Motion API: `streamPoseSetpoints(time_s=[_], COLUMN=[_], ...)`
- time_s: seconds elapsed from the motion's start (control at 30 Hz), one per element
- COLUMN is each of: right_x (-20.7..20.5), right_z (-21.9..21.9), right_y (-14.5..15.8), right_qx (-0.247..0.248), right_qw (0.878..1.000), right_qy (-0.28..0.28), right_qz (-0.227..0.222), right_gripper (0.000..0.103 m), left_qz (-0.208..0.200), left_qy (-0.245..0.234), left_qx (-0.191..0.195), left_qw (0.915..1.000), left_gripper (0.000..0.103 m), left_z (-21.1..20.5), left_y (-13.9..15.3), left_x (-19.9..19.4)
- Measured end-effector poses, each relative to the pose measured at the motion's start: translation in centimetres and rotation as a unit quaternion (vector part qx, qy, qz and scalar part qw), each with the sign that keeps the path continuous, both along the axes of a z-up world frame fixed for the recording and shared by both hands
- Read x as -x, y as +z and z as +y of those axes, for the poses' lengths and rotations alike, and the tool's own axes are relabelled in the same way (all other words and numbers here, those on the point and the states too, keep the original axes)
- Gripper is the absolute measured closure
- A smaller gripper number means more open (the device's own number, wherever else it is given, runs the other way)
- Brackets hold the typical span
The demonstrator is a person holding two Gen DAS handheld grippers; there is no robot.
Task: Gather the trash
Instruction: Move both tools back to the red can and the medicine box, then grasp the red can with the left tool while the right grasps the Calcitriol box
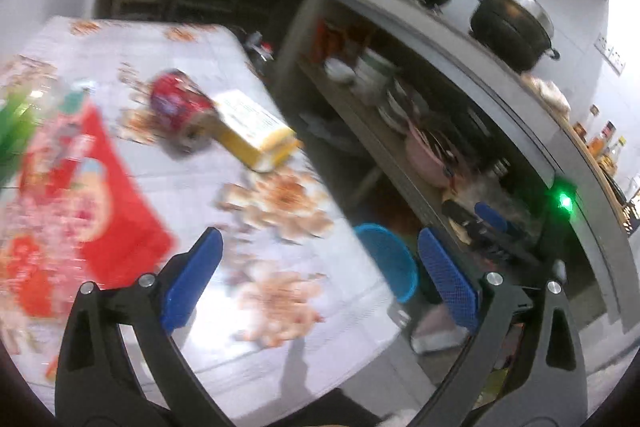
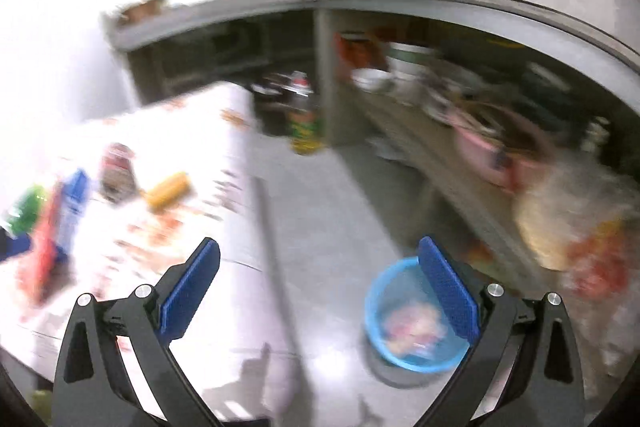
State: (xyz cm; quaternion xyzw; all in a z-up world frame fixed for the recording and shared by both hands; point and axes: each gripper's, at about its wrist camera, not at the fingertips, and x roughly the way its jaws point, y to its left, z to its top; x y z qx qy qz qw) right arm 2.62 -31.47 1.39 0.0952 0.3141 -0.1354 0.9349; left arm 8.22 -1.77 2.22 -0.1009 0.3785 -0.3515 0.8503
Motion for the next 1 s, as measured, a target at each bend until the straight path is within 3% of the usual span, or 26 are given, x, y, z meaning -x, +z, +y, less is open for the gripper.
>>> streamPoseSetpoints(time_s=[0.13,0.23,0.47,0.63,0.77,0.9,1.0], right_x=[-4.0,-8.2,-17.5,-22.5,-24.9,-24.9,-23.7], right_z=[2.2,4.9,10.1,10.9,10.6,9.5,8.9], right_y=[0.8,0.7,-2.9,-5.8,-7.6,-8.4,-8.3], right_qx=[-0.046,-0.034,0.04,0.05,0.027,-0.018,-0.029], right_qw=[0.996,0.989,0.956,0.931,0.923,0.929,0.937], right_qy=[0.072,0.143,0.276,0.333,0.343,0.323,0.301], right_qz=[0.0,0.022,0.091,0.139,0.171,0.179,0.173], right_gripper=[0.007,0.007,0.007,0.007,0.007,0.031,0.032], left_qz=[-0.038,-0.049,-0.006,0.019,0.038,0.082,0.12], left_qy=[0.009,0.022,0.058,0.079,0.079,0.078,0.069], left_qx=[0.003,0.007,0.013,0.01,0.005,0.002,-0.008], left_qw=[0.9992,0.9985,0.9982,0.9967,0.9962,0.9936,0.9904], left_gripper=[0.009,0.009,0.009,0.009,0.009,0.009,0.009], left_z=[2.6,4.4,6.9,8.2,8.1,7.3,5.7], left_y=[0.9,1.6,1.4,1.4,1.6,1.7,1.8], left_x=[-0.3,-1.1,-4.6,-7.4,-9.4,-12.3,-15.0])
